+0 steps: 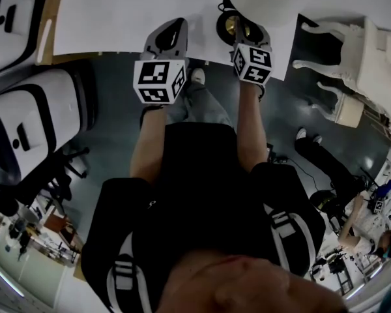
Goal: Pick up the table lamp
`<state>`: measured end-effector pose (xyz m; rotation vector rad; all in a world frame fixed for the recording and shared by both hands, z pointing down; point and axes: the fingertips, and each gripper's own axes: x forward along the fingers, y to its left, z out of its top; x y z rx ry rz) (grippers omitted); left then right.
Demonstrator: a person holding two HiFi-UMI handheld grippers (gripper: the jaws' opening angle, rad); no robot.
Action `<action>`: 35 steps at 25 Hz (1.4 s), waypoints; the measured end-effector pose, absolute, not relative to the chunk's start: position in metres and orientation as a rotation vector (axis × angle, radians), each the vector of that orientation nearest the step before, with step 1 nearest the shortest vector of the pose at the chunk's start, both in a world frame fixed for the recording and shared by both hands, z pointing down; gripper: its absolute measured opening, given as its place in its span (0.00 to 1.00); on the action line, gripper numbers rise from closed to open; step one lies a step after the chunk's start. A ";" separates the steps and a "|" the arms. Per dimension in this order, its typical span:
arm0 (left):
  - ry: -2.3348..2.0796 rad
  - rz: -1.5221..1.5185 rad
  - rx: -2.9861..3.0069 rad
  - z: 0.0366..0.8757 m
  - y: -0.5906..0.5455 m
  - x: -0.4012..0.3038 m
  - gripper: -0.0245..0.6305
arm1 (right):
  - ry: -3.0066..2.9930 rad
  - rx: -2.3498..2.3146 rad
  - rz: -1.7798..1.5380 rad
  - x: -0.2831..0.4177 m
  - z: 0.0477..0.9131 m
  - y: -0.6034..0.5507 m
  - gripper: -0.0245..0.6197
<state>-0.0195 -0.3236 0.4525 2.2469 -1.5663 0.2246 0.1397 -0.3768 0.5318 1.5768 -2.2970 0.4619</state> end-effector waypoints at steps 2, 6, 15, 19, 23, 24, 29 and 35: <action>-1.559 0.202 2.279 0.442 -0.327 -0.015 0.05 | -2.316 1.567 0.446 0.138 0.516 -0.374 0.20; -1.560 0.128 2.320 0.421 -0.332 -0.008 0.05 | -2.345 1.539 0.390 0.135 0.483 -0.369 0.20; -1.612 0.031 2.399 0.373 -0.343 -0.022 0.05 | -2.474 1.517 0.313 0.115 0.414 -0.363 0.20; -1.635 0.009 2.411 0.360 -0.346 -0.030 0.05 | -2.519 1.503 0.278 0.105 0.389 -0.361 0.20; -1.682 -0.004 2.415 0.351 -0.352 -0.036 0.05 | -2.562 1.512 0.254 0.102 0.369 -0.361 0.20; -1.696 -0.009 2.416 0.349 -0.352 -0.037 0.05 | -2.567 1.516 0.245 0.103 0.364 -0.362 0.20; -1.730 -0.041 2.427 0.336 -0.356 -0.043 0.05 | -2.582 1.516 0.196 0.101 0.349 -0.365 0.20; -1.726 -0.052 2.456 0.328 -0.355 -0.030 0.05 | -2.594 1.496 0.167 0.106 0.344 -0.366 0.20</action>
